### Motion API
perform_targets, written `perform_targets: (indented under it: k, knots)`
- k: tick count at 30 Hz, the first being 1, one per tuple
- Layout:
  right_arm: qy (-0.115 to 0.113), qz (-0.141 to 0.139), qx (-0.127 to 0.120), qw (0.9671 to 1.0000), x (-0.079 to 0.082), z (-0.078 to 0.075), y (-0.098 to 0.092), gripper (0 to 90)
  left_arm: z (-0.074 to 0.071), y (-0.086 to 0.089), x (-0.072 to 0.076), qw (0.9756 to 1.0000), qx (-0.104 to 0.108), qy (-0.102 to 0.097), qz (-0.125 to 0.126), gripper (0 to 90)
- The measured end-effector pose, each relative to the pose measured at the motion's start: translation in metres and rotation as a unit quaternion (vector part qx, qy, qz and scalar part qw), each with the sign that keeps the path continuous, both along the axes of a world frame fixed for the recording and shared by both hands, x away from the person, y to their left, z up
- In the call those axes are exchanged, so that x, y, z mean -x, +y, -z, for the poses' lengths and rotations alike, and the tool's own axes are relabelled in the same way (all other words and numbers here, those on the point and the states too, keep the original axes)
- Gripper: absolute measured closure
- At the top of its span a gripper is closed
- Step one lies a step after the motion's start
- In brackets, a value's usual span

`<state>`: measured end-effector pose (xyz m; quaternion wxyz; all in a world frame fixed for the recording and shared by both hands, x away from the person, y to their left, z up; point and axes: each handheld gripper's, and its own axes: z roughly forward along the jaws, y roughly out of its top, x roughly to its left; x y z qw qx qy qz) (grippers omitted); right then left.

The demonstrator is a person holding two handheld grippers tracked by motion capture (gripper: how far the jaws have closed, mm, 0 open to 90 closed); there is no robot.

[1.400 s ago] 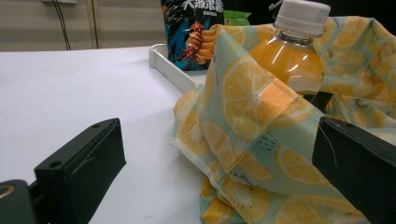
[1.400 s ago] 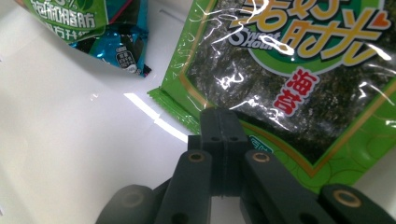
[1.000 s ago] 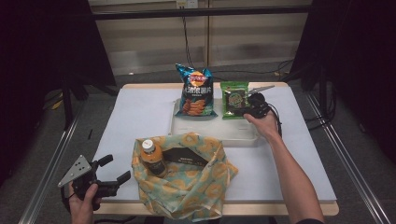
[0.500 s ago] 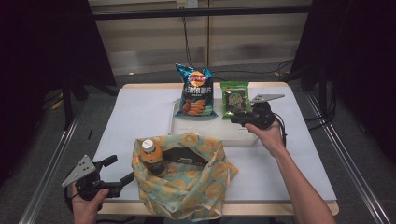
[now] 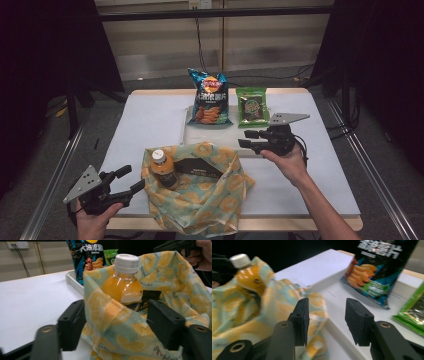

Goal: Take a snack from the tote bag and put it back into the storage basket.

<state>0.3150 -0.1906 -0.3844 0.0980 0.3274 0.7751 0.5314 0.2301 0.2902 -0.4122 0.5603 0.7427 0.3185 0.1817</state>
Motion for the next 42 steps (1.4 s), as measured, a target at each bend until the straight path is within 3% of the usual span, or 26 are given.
perform_targets:
  k: [8,12,14,16,18,21,24,25,27,30,33,37,42]
  knots:
    - [-0.013,-0.023,-0.024,0.9994,0.02,-0.015,0.01,45.6,-0.006,-0.003,-0.013,1.0,-0.001,0.005,-0.006,50.1]
    - [-0.02,-0.028,-0.024,0.9991,0.03,-0.021,0.02,38.7,-0.01,-0.006,-0.022,1.0,0.001,0.005,-0.005,47.4]
    - [-0.029,-0.036,-0.018,0.9988,0.034,-0.024,0.024,37.9,-0.014,-0.007,-0.027,0.9998,-0.018,-0.003,-0.012,46.5]
    - [-0.023,-0.043,-0.027,0.9985,0.035,-0.026,0.026,36.6,-0.014,-0.008,-0.036,0.9999,-0.007,0.004,-0.007,46.3]
    - [-0.025,-0.046,-0.012,0.9986,0.036,-0.023,0.031,36.1,-0.013,-0.011,-0.045,0.9999,-0.014,0.01,-0.003,47.8]
    - [-0.008,-0.047,0.004,0.9989,0.032,-0.01,0.038,36.6,-0.007,-0.012,-0.054,0.9994,0.016,0.031,0.01,52.3]
    - [0.003,-0.042,0.013,0.999,0.03,0.003,0.041,44.0,-0.004,-0.01,-0.057,0.9996,-0.006,0.027,0.005,60.6]
    - [0.006,-0.041,0.022,0.9989,0.028,0.007,0.042,46.7,-0.002,-0.009,-0.059,0.9993,0.004,0.034,0.016,64.8]
    - [0.017,-0.043,0.016,0.9988,0.027,0.014,0.043,54.8,-0.001,-0.009,-0.062,0.9992,-0.001,0.032,0.024,74.9]
    - [0.02,-0.05,0.026,0.9982,0.025,0.023,0.045,70.6,0.002,-0.011,-0.067,0.9987,-0.011,0.04,0.029,89.1]
    - [0.03,-0.048,0.031,0.9979,0.02,0.033,0.044,86.0,0.005,-0.013,-0.071,0.9983,-0.024,0.045,0.027,90.0]
    - [0.038,-0.019,0.041,0.9982,0.008,0.048,0.038,88.9,0.012,-0.016,-0.078,0.9975,-0.038,0.056,0.02,90.0]
    - [0.042,0.0,0.058,0.9974,0.0,0.062,0.039,86.7,0.027,-0.019,-0.09,0.995,-0.05,0.084,0.017,90.0]
